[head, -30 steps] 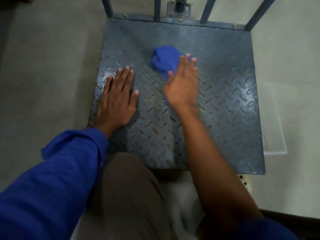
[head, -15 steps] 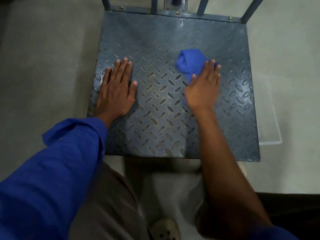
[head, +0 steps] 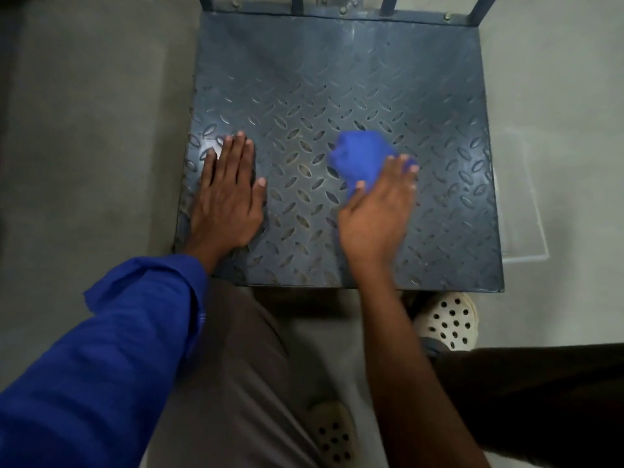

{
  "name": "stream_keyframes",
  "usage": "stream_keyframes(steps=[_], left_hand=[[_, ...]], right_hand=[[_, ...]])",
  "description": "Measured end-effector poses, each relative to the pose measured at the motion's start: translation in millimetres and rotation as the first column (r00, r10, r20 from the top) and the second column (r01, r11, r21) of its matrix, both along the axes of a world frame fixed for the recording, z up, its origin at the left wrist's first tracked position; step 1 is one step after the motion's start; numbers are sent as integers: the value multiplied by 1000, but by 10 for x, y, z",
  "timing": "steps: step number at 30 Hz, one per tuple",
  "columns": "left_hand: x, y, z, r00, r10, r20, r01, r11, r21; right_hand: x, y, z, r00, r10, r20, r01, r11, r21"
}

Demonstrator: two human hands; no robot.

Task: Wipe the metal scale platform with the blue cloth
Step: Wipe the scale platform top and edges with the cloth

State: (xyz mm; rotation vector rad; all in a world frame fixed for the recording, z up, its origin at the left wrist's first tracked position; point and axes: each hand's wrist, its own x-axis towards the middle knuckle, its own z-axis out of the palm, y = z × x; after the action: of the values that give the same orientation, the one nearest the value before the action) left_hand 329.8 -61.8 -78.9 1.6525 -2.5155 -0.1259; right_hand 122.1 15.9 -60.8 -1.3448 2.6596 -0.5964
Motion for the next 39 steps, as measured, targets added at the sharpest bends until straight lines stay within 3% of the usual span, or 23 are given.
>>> stream_keyframes(steps=[3,5,7,10,12,13,15,17,19,21,23,26,27,29,31,32,34,35,37,39], left_hand=[[31,-2,-17,1000,-23,5,23,1000,22],[38,0,-22,999,-37,3,37,999,19],[22,6,-2,1000,-13,-13,13,1000,-5],[-20,29,48,1000,3,-27,-3,1000,7],[-28,37,62,1000,7,-23,-6,1000,9],[-27,34,63,1000,7,-22,-6,1000,10],[-9,23,46,1000,4,-18,-4,1000,6],[3,2,28,1000,2,-14,-2,1000,11],[-2,-6,25,1000,10,-12,-10,1000,20],[-7,10,29,1000,10,-17,-10,1000,12],[-8,36,39,1000,13,-29,-13,1000,-2],[-7,27,43,999,22,-27,-22,1000,-3],[-7,25,42,999,24,-26,-24,1000,0],[-1,18,29,999,24,-22,-24,1000,-3],[7,14,20,1000,14,-1,-14,1000,2],[7,11,16,1000,14,3,-14,1000,7],[-18,-2,19,999,42,-11,-41,999,27],[-42,-23,24,998,62,-17,-62,997,38],[-129,-103,28,995,100,-19,-99,993,57],[-241,-212,28,991,132,-10,-131,989,68]], right_hand=[[699,230,19,931,363,25,-364,931,28],[729,492,18,882,469,36,-470,881,57],[388,751,7,909,414,50,-417,906,71],[-190,1035,13,989,146,25,-148,987,68],[-164,953,13,998,-60,-1,60,996,60],[1,865,29,997,-82,-15,83,995,57],[471,756,32,993,120,1,-120,991,63],[844,767,9,922,387,18,-387,920,66],[828,825,-47,895,445,21,-445,892,85],[519,865,-73,957,290,0,-288,953,89],[108,852,-89,999,28,-33,-25,997,67],[-101,587,-61,979,-197,-47,201,976,89],[-13,459,-40,987,-152,-53,157,982,101],[254,233,-15,981,181,-64,-174,980,99],[306,31,-22,852,518,-76,-512,854,91],[189,-94,-45,817,569,-94,-563,822,87],[-215,-359,-75,909,409,-81,-406,912,54],[-432,-465,-80,970,241,-42,-238,970,52],[-574,-560,-75,999,-39,-7,39,995,96],[-261,-494,-57,999,22,-38,-19,998,63]])
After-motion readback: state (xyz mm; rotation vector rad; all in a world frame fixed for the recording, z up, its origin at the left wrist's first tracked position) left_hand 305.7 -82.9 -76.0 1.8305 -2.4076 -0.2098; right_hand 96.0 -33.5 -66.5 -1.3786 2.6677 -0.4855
